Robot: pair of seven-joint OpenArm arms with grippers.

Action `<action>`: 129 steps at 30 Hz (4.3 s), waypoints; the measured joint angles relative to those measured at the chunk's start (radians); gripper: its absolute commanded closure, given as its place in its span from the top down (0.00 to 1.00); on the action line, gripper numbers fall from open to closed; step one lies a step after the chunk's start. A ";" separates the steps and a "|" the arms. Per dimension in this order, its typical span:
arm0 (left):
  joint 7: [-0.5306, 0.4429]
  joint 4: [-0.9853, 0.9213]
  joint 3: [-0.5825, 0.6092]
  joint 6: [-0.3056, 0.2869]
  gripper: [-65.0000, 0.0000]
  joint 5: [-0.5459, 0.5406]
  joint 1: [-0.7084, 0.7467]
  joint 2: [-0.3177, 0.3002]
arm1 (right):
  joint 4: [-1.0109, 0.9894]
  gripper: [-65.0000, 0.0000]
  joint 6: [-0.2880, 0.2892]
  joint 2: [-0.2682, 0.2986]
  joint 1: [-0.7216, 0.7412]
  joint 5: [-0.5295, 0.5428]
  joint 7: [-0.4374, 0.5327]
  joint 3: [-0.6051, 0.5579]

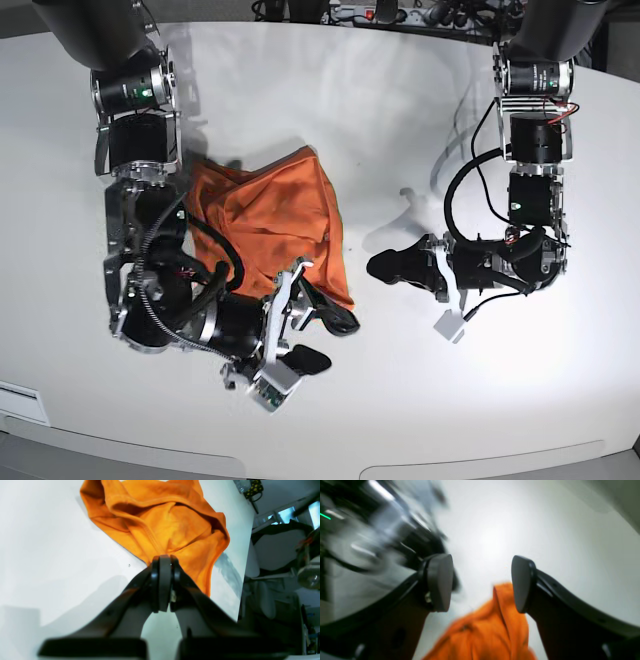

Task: Fold the T-shirt properly
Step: 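Regrip the bundle edge with the right gripper and lift it, then grasp opposite sides of the bundle with both grippers and square it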

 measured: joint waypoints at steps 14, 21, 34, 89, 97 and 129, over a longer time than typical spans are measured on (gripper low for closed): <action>0.005 0.000 0.000 -0.012 0.00 -0.098 -0.029 -0.072 | 0.140 0.48 -0.002 0.152 -0.434 0.420 -0.229 0.023; 0.006 0.000 0.004 -0.013 0.00 -0.099 -0.031 -0.084 | 0.157 0.48 -0.002 0.093 -0.556 0.107 -0.087 0.017; 0.004 0.000 0.004 -0.012 0.00 -0.106 -0.048 -0.097 | 0.156 0.48 -0.002 0.113 -0.566 -0.430 0.228 -0.204; 0.004 0.000 0.004 -0.012 0.00 -0.131 -0.048 -0.097 | 0.117 0.00 -0.002 0.002 -0.344 -0.372 0.310 -0.296; 0.004 0.000 0.004 -0.012 0.00 -0.131 -0.048 -0.097 | 0.074 0.61 -0.001 0.000 -0.309 -0.369 0.286 -0.410; 0.003 0.211 0.596 -0.027 0.00 0.029 -0.045 -0.115 | -0.321 0.00 -0.002 0.245 -0.080 -0.399 0.369 -0.049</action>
